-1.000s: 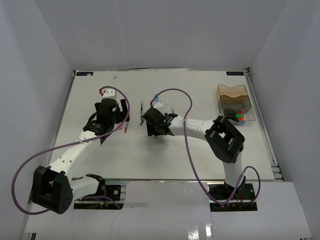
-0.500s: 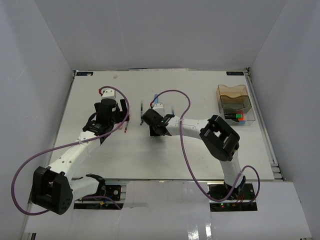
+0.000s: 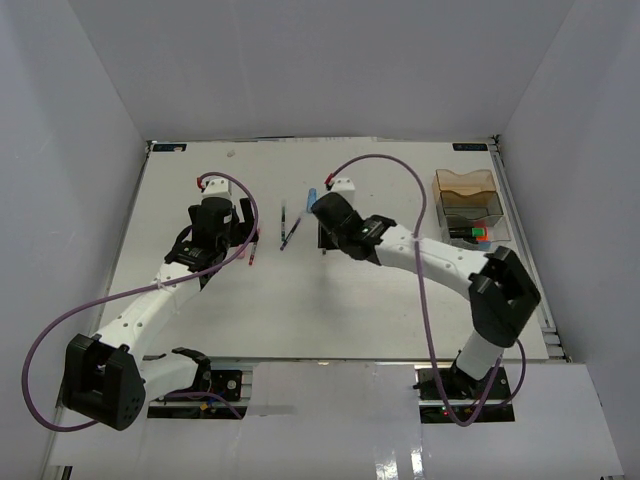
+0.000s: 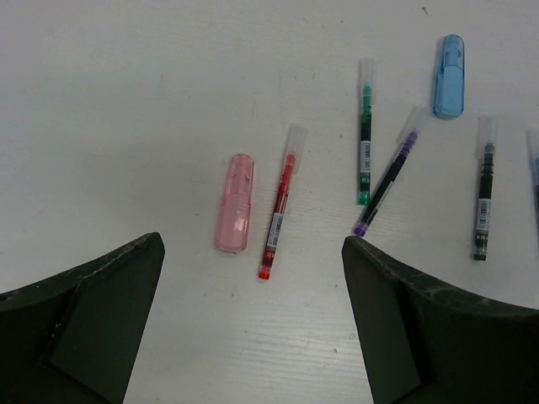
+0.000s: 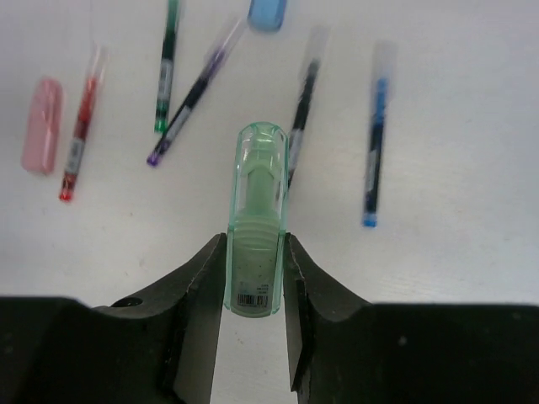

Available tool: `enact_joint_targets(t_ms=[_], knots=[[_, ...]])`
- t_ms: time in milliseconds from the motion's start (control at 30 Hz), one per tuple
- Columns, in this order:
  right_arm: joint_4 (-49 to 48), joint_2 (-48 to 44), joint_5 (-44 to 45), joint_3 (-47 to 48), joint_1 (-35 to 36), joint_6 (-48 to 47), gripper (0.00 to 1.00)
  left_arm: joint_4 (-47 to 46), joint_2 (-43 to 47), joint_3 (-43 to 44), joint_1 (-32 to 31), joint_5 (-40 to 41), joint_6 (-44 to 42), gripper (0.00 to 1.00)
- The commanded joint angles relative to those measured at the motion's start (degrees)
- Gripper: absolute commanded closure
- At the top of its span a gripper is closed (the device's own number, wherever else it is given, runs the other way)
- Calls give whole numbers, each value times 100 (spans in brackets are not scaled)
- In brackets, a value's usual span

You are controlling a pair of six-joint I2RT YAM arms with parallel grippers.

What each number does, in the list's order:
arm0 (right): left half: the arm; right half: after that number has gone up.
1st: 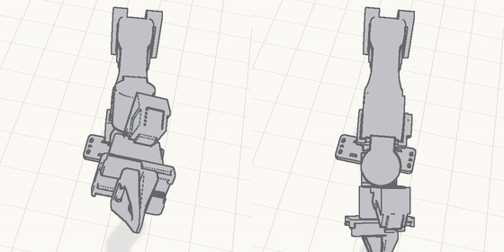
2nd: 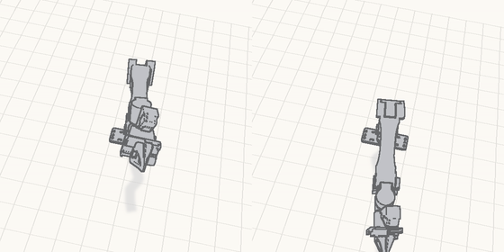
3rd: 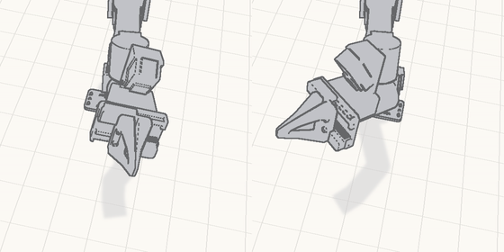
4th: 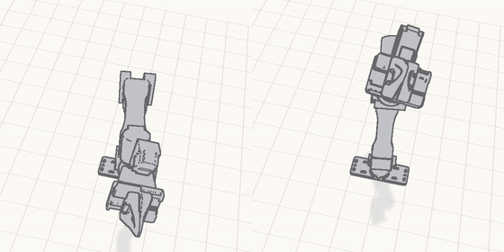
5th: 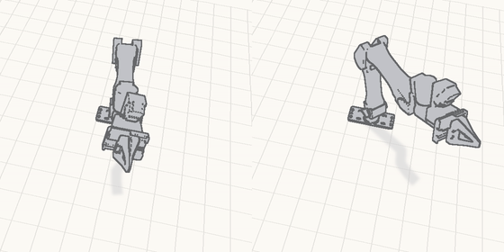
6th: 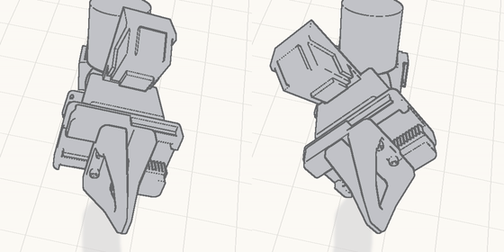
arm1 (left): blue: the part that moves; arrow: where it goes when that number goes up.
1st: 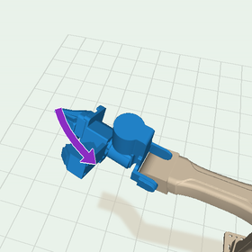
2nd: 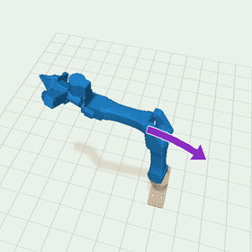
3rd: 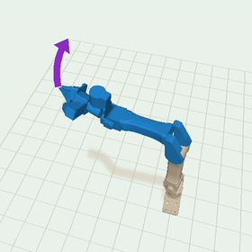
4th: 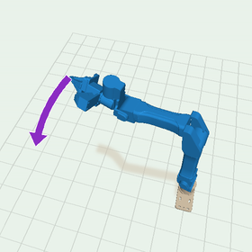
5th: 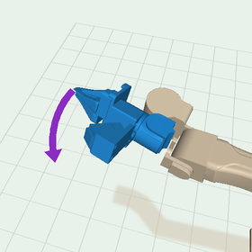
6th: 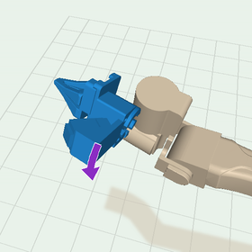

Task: Sort the stationery into containers
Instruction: Pick up the stationery from the center of the board, then place the stationery in the storage box.

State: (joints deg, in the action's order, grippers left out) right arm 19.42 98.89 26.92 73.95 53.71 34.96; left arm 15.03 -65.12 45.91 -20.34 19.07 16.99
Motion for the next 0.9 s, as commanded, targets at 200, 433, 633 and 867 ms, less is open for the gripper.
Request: enact_joint_targets(t_ms=[200, 433, 633, 867], knots=[[-579, -1434, -362, -540, -2679, -587, 76, 53, 193, 225, 39, 53, 14, 2], [-992, -908, -907, -171, -4597, -280, 76, 62, 193, 225, 39, 62, 32, 2], [-1440, -117, -1180, 119, -5257, 536, 76, 70, 123, 225, 39, 18, 41, 2], [-1766, 648, -1180, 514, -5512, 1188, 74, 79, 87, 243, 39, -18, 50, 2]])
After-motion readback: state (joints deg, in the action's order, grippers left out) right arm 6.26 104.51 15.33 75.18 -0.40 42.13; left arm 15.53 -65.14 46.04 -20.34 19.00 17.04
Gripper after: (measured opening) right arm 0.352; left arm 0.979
